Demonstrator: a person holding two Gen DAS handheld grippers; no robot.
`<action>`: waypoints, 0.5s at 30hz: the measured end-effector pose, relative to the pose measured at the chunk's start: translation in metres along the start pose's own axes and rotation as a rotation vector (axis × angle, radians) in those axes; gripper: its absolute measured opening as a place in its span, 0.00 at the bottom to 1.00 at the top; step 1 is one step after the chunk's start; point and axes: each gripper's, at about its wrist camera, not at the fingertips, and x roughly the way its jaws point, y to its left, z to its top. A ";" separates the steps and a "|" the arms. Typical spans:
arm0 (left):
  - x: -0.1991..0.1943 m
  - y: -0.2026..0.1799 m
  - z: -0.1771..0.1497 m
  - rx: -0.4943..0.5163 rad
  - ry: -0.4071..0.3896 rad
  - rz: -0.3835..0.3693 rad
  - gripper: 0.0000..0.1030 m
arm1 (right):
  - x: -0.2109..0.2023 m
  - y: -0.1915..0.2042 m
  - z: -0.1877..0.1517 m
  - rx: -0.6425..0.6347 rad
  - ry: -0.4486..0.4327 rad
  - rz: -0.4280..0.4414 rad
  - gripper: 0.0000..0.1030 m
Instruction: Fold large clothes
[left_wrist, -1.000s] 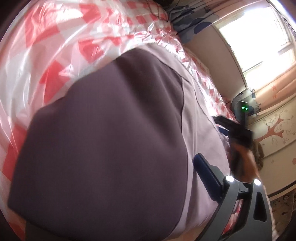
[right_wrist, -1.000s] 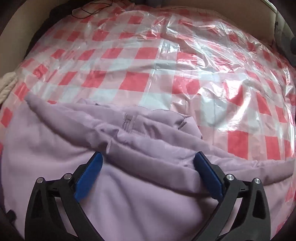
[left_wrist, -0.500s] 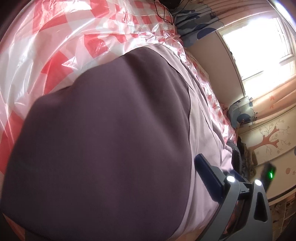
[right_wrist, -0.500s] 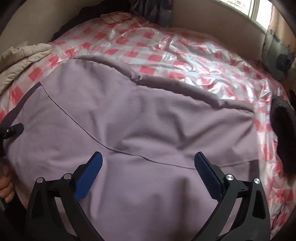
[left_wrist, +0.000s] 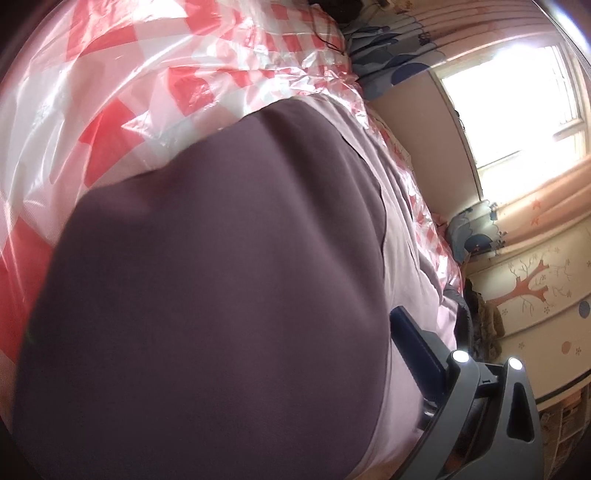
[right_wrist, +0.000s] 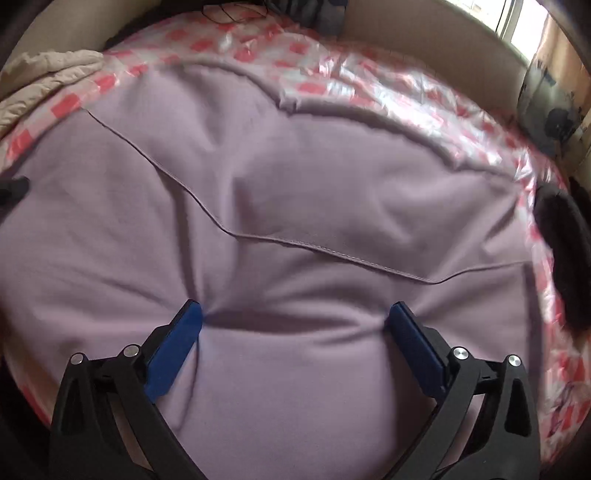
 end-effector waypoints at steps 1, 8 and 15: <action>0.000 -0.001 0.000 0.005 -0.003 0.006 0.93 | -0.001 0.000 0.002 -0.005 0.009 -0.003 0.94; 0.000 0.000 -0.001 -0.011 -0.018 0.001 0.92 | -0.009 0.008 -0.009 -0.030 -0.025 -0.008 0.94; -0.003 0.000 -0.003 0.000 -0.035 0.005 0.90 | -0.012 0.014 -0.005 -0.034 -0.041 -0.014 0.94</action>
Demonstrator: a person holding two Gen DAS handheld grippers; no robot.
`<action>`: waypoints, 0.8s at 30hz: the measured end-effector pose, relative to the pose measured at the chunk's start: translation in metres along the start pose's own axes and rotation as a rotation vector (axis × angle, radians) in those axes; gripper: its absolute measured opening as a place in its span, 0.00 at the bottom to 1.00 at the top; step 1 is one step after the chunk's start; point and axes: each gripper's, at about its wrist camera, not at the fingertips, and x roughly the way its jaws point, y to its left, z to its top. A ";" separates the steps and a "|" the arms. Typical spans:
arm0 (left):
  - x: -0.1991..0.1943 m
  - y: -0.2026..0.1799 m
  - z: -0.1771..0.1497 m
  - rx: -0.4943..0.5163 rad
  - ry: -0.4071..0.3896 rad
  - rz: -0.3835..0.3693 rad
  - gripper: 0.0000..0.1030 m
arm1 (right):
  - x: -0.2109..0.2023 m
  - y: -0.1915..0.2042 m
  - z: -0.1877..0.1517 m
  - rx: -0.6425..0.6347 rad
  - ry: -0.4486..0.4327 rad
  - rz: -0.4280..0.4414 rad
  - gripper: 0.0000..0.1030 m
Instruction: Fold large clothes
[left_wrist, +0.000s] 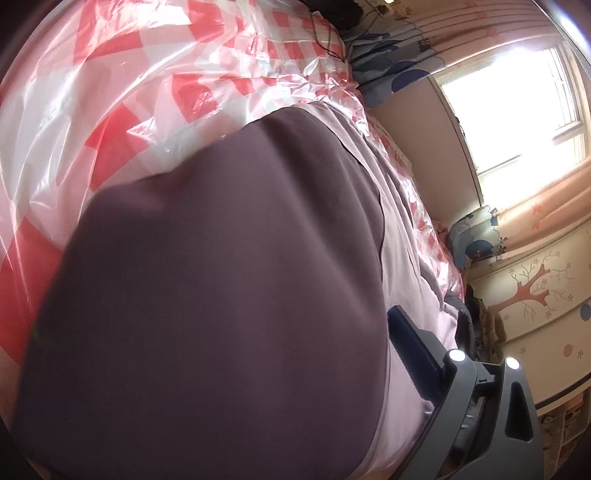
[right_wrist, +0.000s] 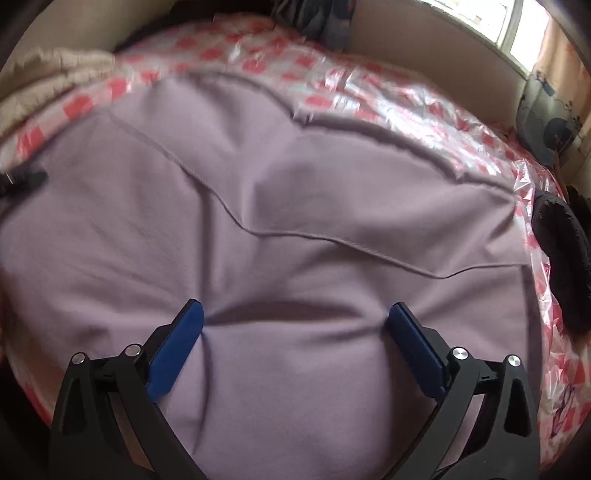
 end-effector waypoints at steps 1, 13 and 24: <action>-0.001 -0.002 -0.001 0.012 -0.004 0.004 0.89 | 0.003 0.002 -0.001 -0.011 -0.002 -0.006 0.94; -0.002 -0.006 -0.001 0.028 -0.025 0.040 0.86 | -0.011 -0.017 -0.005 0.016 -0.061 -0.006 0.94; -0.009 -0.031 -0.010 0.169 -0.115 0.192 0.86 | -0.028 -0.066 0.030 0.147 -0.108 0.097 0.94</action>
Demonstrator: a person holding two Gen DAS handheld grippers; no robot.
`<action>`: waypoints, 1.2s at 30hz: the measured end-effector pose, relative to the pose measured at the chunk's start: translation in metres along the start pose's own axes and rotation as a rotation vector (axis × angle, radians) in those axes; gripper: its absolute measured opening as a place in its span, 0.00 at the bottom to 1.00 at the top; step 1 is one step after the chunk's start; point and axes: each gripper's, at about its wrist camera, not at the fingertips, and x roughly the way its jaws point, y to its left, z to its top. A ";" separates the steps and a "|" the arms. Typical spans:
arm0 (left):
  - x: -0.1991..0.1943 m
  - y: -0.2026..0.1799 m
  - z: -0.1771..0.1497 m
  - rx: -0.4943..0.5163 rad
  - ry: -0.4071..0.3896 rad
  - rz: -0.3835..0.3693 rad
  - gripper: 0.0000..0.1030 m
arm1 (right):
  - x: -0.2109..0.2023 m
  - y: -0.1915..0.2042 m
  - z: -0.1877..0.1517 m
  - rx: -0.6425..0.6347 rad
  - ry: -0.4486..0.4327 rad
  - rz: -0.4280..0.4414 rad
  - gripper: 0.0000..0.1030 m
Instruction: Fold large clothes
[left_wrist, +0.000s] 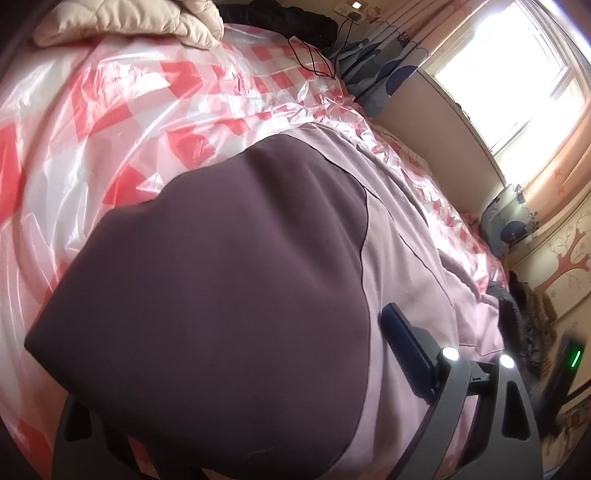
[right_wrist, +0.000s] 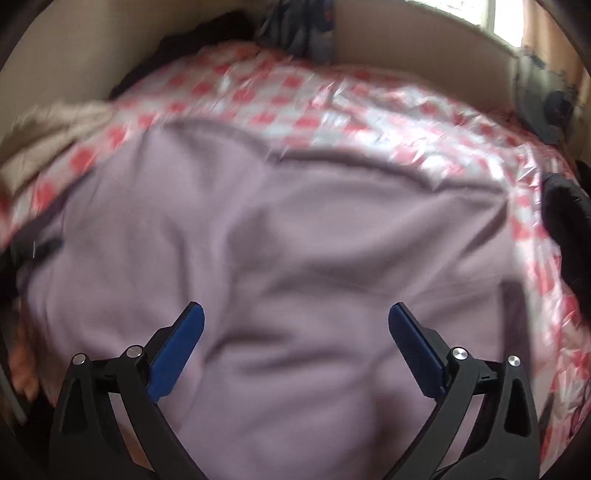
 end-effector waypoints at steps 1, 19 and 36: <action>-0.001 -0.001 0.000 0.010 -0.005 0.009 0.86 | 0.003 -0.008 0.018 0.010 -0.009 -0.020 0.94; -0.003 -0.011 0.004 0.092 -0.005 0.060 0.87 | 0.117 -0.030 0.114 0.032 0.109 -0.075 0.94; -0.006 -0.019 0.003 0.140 -0.013 0.077 0.87 | 0.070 -0.001 0.080 -0.014 0.115 0.050 0.94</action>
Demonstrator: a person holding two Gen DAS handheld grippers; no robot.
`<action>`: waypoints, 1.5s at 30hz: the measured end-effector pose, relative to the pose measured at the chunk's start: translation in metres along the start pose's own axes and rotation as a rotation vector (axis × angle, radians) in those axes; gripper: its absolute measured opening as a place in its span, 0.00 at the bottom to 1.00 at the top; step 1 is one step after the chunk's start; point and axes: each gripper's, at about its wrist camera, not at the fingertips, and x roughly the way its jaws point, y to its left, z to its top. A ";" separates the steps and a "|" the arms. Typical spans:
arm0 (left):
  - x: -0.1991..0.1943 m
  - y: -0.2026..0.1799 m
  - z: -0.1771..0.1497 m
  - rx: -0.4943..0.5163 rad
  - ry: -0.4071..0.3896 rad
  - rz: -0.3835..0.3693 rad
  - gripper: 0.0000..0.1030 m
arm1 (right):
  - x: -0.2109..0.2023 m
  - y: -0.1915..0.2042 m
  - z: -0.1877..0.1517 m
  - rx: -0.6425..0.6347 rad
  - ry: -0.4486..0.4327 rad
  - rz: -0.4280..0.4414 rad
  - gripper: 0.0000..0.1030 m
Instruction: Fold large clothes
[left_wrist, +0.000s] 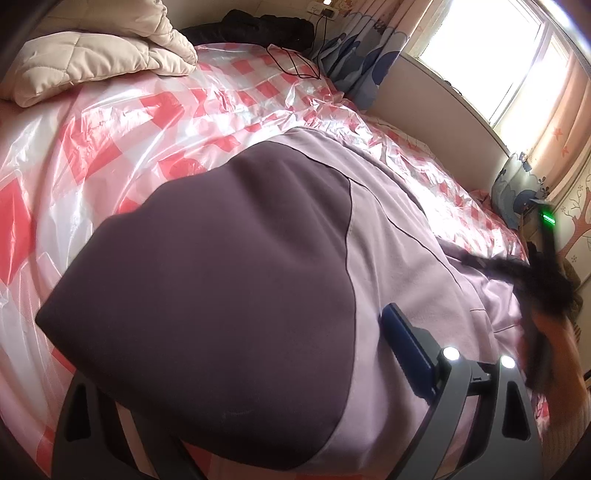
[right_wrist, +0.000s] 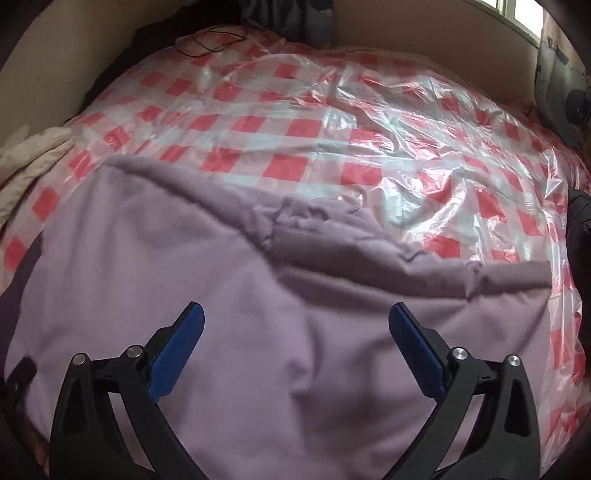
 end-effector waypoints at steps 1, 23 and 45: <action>0.000 -0.001 0.000 0.002 -0.001 0.001 0.87 | -0.015 0.011 -0.014 -0.032 -0.006 0.004 0.94; 0.000 0.004 -0.004 -0.048 0.021 -0.027 0.89 | -0.126 -0.131 -0.197 0.481 -0.074 -0.117 0.94; 0.011 0.037 -0.003 -0.263 0.055 -0.158 0.91 | -0.095 -0.214 -0.295 1.076 -0.096 0.561 0.94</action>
